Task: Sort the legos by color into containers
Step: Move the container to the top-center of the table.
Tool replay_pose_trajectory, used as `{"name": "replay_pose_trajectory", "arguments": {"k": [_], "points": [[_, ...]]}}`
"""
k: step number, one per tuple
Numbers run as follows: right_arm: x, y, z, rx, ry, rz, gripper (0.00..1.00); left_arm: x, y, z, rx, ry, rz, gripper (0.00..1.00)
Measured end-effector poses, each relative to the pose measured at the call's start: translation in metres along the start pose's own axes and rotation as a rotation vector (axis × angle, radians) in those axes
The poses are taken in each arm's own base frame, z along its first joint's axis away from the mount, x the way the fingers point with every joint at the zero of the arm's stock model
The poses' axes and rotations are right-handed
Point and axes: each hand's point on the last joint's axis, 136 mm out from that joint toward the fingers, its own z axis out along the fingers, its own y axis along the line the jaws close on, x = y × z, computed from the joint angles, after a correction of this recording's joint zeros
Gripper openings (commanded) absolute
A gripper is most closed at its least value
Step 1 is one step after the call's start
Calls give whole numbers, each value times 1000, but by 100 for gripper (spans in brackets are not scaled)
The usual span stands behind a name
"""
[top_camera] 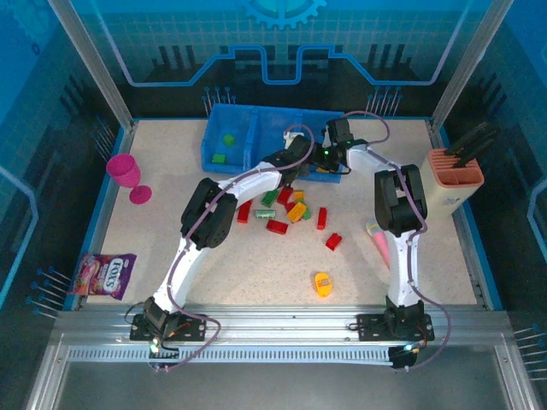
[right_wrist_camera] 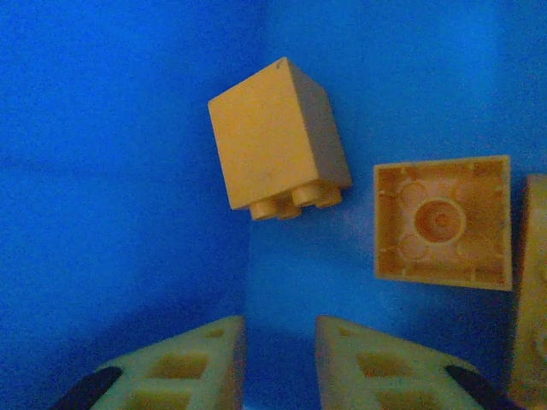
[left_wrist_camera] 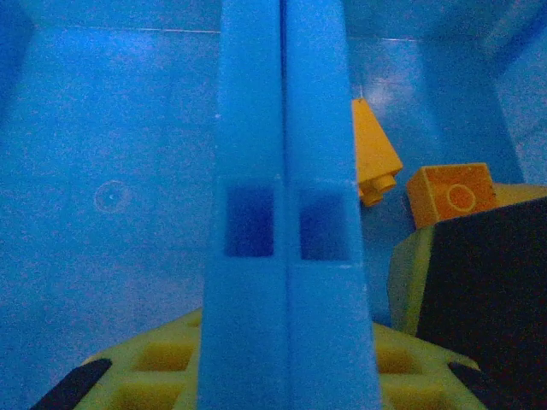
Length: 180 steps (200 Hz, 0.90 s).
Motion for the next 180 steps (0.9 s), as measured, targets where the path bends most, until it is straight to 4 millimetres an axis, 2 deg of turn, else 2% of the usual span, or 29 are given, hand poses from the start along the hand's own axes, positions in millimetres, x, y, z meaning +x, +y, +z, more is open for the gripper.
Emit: {"name": "replay_pose_trajectory", "arguments": {"k": [25, 46, 73, 94, 113, 124, 133, 145, 152, 166, 180], "points": [[1, -3, -4, 38, -3, -32, 42, 2, -1, -2, 11, 7, 4, 22], [0, -9, -7, 80, -12, -38, 52, 1, -3, -5, 29, 13, -1, 43], [1, -19, -14, 141, -8, -38, 53, 6, -2, -11, 53, 34, -12, 68], [2, -20, -22, 164, -1, -41, 48, 5, 0, -19, 67, 38, -18, 73], [1, -16, -31, 175, 6, -56, 32, 1, -1, -26, 83, 32, -22, 71], [-1, -11, -34, 177, 8, -67, 30, -2, -1, -30, 91, 24, -26, 68], [-3, -6, -37, 174, 10, -77, 30, -5, -1, -34, 95, 15, -29, 61], [-5, 3, -39, 157, 10, -91, 27, -11, -3, -39, 114, 1, -25, 41], [-7, 12, -41, 135, 5, -99, 25, -13, -6, -43, 129, -4, -23, 34], [-15, 30, -45, 98, -16, -129, 24, -17, -10, -50, 140, -12, -12, 27], [-22, 40, -49, 72, -35, -139, 23, -15, -11, -51, 140, -7, -4, 23]]}}
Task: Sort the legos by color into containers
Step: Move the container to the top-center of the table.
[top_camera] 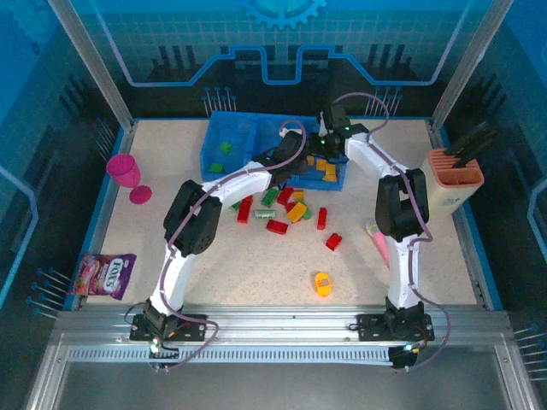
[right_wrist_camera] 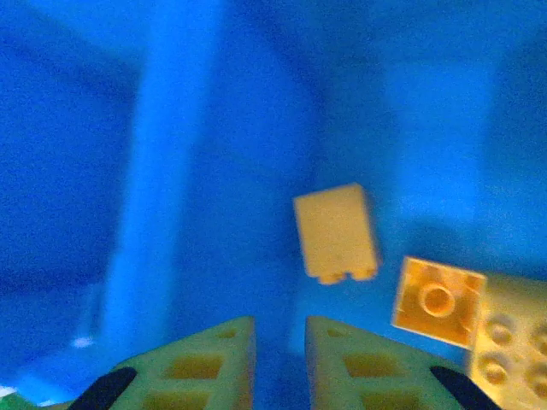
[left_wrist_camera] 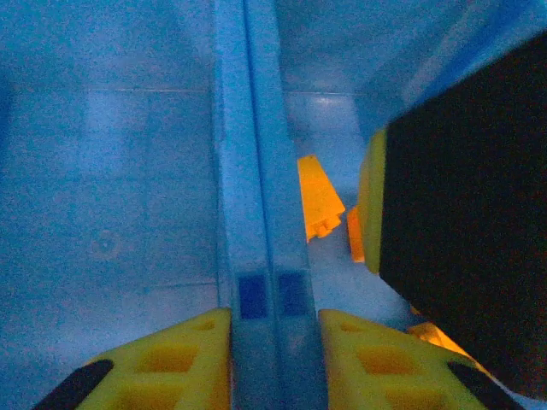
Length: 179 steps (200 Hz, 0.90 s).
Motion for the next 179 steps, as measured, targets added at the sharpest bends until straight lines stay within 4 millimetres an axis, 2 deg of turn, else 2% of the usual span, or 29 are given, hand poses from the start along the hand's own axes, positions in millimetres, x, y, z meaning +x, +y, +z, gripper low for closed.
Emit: {"name": "replay_pose_trajectory", "arguments": {"k": [37, 60, 85, 101, 123, 154, 169, 179], "points": [[1, 5, 2, -21, -3, -5, 22, 1, -2, 0, 9, -3, 4, 20], [3, 3, 5, -21, -3, -6, 23, 1, -4, 0, 19, -5, 3, 21], [3, 1, 2, -6, -4, -17, 26, 5, -6, -5, 39, 8, 7, 32], [2, 1, -5, 2, -8, -35, 33, 7, -9, -13, 67, 23, 11, 43], [-5, 4, -22, 12, -34, -65, 41, -8, -20, -43, 131, -7, 17, 51], [-18, 13, -52, 12, -88, -105, 41, -57, -36, -108, 230, -136, 10, 53], [-19, 12, -57, 23, -94, -114, 41, -77, -41, -132, 268, -193, 14, 53], [-18, 10, -57, 33, -87, -120, 43, -82, -42, -143, 284, -212, 14, 53]]}}
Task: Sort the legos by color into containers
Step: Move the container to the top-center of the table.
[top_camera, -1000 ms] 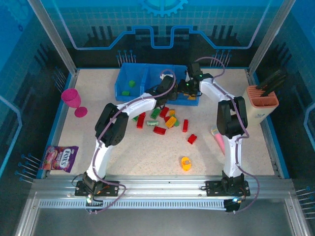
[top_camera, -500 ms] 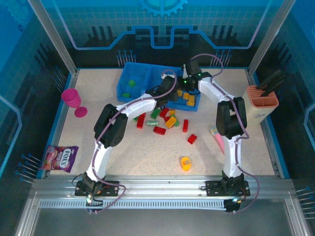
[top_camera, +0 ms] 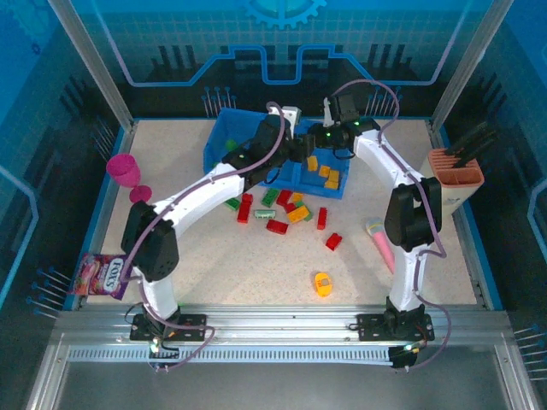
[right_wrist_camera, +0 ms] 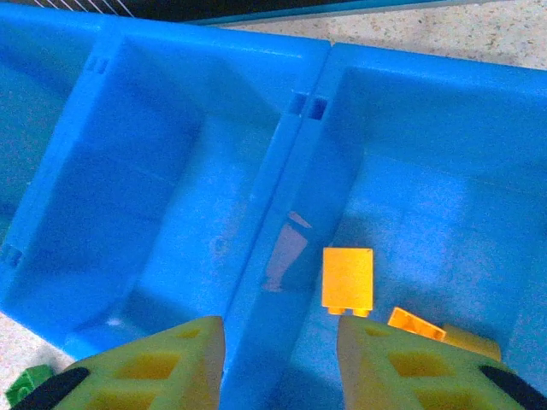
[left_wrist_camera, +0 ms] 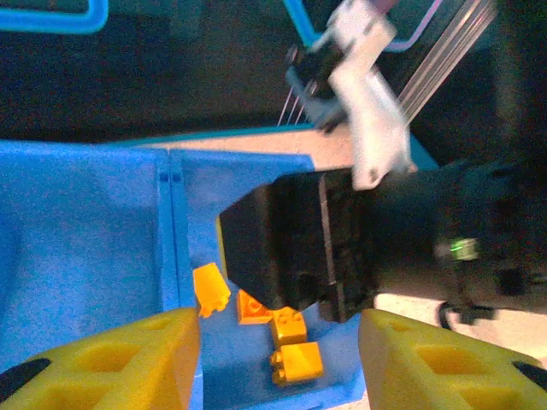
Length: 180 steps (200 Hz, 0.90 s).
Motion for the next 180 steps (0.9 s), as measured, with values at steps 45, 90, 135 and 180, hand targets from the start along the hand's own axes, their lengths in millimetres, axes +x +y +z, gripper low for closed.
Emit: {"name": "replay_pose_trajectory", "arguments": {"k": [45, 90, 135, 180], "points": [[19, -20, -1, 97, 59, -30, 45, 15, 10, -41, -6, 26, 7, 53], [28, -46, -32, 250, 64, -71, 49, 14, 20, -111, -18, 12, 7, 53], [35, -72, -54, 358, 61, -76, 49, 26, 48, -166, -104, 18, 23, 54], [48, -106, -36, 411, 122, -37, 46, 67, 75, -177, -191, 137, 40, 54]]}}
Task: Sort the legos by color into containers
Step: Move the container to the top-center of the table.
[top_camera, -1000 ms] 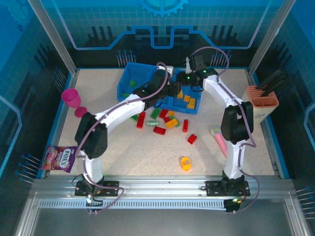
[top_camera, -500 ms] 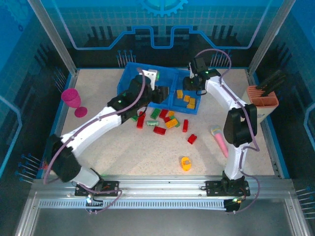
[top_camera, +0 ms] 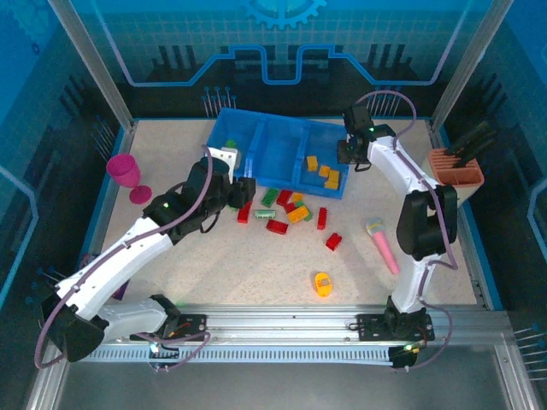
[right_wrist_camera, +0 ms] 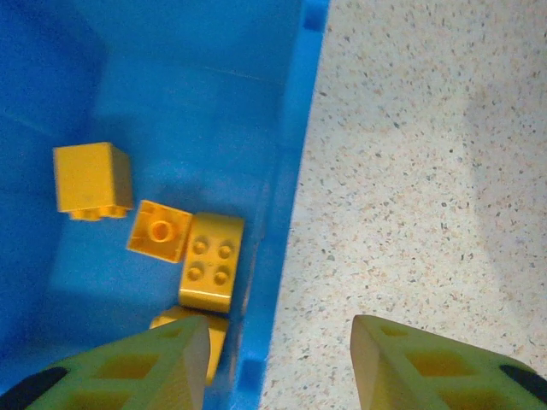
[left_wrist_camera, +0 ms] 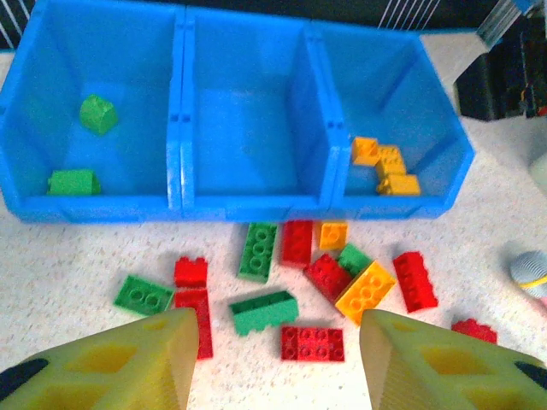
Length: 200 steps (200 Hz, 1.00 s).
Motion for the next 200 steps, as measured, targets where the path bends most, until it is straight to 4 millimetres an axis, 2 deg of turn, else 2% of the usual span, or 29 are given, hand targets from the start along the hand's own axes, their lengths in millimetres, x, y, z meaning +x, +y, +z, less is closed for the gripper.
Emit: {"name": "replay_pose_trajectory", "arguments": {"k": [18, 82, 111, 146, 164, 184, 200], "points": [[5, -3, 17, -14, 38, 17, 44, 9, 6, -3, -18, 22, 5, 54], [-16, 1, 53, -85, 54, 66, 27, 15, 16, -14, -56, 39, 11, 54], [-30, -2, 66, -105, 49, 103, 23, 17, 22, -16, -79, 45, 4, 54], [-54, -18, 79, -111, 19, 151, 22, 16, 27, -18, -94, 38, -2, 54], [-67, -25, 84, -105, 3, 165, 29, 16, 28, -18, -98, 39, -6, 54], [-80, -29, 87, -103, -19, 166, 46, 16, 29, -18, -100, 40, -12, 54], [-81, -29, 87, -104, -18, 167, 53, 17, 29, -18, -101, 41, -13, 55]]}}
